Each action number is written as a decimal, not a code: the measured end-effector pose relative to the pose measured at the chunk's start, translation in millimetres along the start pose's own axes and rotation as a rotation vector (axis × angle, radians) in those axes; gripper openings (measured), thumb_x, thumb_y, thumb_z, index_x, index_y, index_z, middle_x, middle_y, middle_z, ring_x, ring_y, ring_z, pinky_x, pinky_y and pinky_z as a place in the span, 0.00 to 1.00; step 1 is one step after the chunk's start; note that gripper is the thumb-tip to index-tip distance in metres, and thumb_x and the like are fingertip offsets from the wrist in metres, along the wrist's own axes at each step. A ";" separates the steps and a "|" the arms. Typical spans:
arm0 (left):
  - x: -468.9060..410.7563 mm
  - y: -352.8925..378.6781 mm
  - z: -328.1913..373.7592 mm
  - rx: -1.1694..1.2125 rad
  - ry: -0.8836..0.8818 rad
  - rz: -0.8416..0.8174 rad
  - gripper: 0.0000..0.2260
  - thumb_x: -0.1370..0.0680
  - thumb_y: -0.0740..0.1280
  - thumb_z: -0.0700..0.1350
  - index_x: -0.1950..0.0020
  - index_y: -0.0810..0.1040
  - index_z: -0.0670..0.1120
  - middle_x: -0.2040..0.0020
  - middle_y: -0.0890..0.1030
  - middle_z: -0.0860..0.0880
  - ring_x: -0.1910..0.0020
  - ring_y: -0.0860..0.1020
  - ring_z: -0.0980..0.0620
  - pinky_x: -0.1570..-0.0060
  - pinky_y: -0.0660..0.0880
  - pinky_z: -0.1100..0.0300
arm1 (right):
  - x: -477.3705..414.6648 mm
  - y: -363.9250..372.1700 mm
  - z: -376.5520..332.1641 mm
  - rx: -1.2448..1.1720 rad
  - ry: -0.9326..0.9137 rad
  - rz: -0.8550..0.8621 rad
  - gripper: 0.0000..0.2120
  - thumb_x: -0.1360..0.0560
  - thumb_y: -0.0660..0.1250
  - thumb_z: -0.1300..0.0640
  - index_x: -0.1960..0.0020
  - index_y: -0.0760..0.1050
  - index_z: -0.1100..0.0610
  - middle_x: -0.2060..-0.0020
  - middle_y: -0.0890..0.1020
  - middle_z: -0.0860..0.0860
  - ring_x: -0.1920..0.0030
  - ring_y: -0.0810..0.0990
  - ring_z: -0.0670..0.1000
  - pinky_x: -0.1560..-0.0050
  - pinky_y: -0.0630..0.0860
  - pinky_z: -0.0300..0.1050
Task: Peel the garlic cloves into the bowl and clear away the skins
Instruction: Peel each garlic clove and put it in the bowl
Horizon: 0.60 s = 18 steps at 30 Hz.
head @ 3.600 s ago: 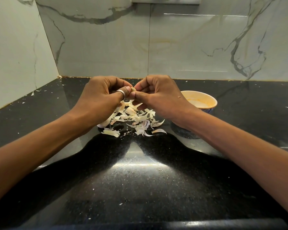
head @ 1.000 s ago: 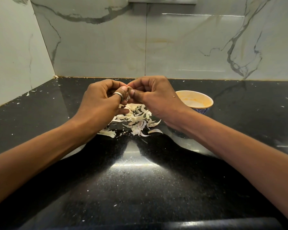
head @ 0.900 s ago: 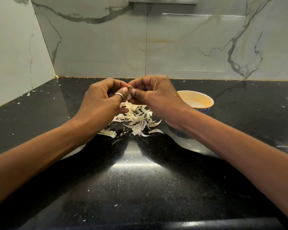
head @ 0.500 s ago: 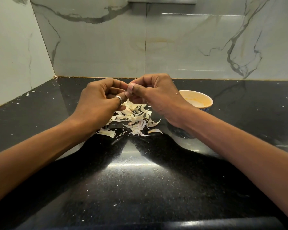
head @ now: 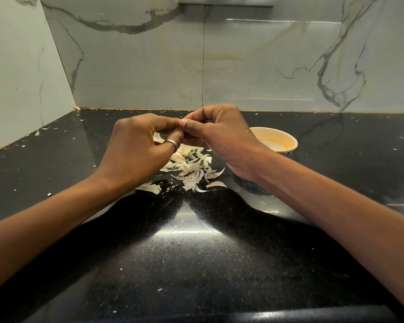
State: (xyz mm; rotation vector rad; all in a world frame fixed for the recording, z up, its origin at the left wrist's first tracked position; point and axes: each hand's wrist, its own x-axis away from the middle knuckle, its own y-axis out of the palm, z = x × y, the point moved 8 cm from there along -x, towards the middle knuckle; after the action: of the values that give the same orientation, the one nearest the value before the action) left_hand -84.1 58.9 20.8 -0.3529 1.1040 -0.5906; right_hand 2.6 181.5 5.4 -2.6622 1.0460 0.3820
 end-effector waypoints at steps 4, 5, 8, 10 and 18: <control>0.1 2.2 -0.3 -0.035 0.029 -0.029 0.13 0.23 0.73 0.44 0.38 0.84 0.52 0.50 0.85 0.52 0.53 0.82 0.58 0.54 0.78 0.69 | 2.2 -0.2 0.7 0.004 0.020 -0.002 0.02 0.23 0.72 0.65 0.54 0.82 0.64 0.56 0.86 0.64 0.58 0.86 0.55 0.47 0.85 0.55; 0.1 2.7 -0.6 -0.043 0.031 -0.036 0.14 0.23 0.73 0.44 0.37 0.83 0.51 0.50 0.85 0.52 0.53 0.82 0.58 0.54 0.79 0.69 | 2.3 -0.1 1.3 0.005 0.024 -0.003 0.02 0.22 0.72 0.65 0.54 0.82 0.63 0.57 0.86 0.63 0.58 0.86 0.55 0.47 0.85 0.56; 0.6 3.9 -2.4 -0.064 0.028 -0.044 0.16 0.24 0.75 0.44 0.36 0.83 0.51 0.48 0.85 0.51 0.54 0.83 0.55 0.52 0.82 0.59 | 1.3 -0.7 2.8 0.019 0.031 0.003 0.02 0.23 0.73 0.64 0.54 0.82 0.62 0.57 0.86 0.63 0.58 0.87 0.57 0.49 0.85 0.56; 0.9 2.9 -3.2 -0.080 0.031 -0.033 0.15 0.24 0.75 0.46 0.37 0.83 0.52 0.49 0.86 0.51 0.56 0.83 0.52 0.53 0.82 0.52 | 1.3 -0.9 2.5 0.044 0.031 0.003 0.02 0.22 0.73 0.63 0.53 0.83 0.62 0.56 0.87 0.62 0.55 0.88 0.59 0.51 0.85 0.53; -1.6 0.4 -5.7 -0.083 0.027 0.005 0.12 0.22 0.73 0.45 0.39 0.84 0.53 0.47 0.86 0.52 0.60 0.79 0.62 0.54 0.71 0.73 | 4.0 -0.1 1.6 -0.139 0.145 -0.075 0.07 0.20 0.66 0.67 0.45 0.80 0.70 0.56 0.86 0.62 0.57 0.86 0.55 0.51 0.84 0.48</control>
State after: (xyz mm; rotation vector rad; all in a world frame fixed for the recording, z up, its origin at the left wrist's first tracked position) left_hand -89.7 60.4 19.4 -0.4148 1.1569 -0.5481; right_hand 5.3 179.6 2.6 -2.8810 0.9900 0.2581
